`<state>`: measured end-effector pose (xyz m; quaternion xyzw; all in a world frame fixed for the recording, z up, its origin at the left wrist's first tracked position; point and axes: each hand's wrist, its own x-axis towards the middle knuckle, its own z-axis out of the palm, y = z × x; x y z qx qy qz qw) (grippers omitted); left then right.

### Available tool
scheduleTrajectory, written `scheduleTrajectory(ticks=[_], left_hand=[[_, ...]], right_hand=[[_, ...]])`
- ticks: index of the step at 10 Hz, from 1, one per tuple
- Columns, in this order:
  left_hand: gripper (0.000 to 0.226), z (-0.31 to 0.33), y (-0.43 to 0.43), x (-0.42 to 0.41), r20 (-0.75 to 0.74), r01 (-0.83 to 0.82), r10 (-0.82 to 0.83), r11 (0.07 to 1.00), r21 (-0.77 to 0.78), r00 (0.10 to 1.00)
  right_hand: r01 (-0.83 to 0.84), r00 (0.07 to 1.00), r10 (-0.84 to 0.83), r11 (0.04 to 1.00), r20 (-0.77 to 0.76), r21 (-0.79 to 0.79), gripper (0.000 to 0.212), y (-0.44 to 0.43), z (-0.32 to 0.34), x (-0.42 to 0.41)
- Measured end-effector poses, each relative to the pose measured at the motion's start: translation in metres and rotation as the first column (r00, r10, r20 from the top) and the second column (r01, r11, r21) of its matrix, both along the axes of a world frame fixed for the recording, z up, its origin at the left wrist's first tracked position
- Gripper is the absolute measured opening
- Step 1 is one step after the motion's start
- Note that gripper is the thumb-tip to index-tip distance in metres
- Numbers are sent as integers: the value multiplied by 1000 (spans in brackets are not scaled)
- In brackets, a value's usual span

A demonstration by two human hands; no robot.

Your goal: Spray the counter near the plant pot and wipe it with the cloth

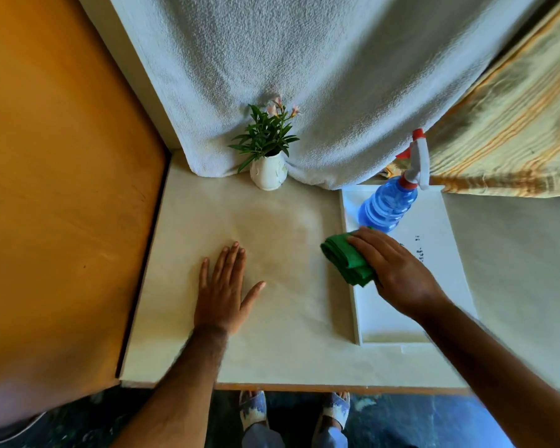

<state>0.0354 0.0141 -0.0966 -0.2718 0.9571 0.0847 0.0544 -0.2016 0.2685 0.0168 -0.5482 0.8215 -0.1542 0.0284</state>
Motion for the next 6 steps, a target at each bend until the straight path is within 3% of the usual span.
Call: scheduleTrajectory(ticks=[2,4,6], left_hand=[[89,0,3,-1,-60,0,-1,1000,-14,998],[92,-1,4,-3,7,8,-8,1000,-21,1000],[122,19,1,-7,127,21,-30,997,75,991]], right_hand=[[253,967,-253,966,1,45,64,71,-54,4],[211,971,-236,920,37,331,95,93,-85,7],[203,967,-248,885,53,420,118,76,-52,18]])
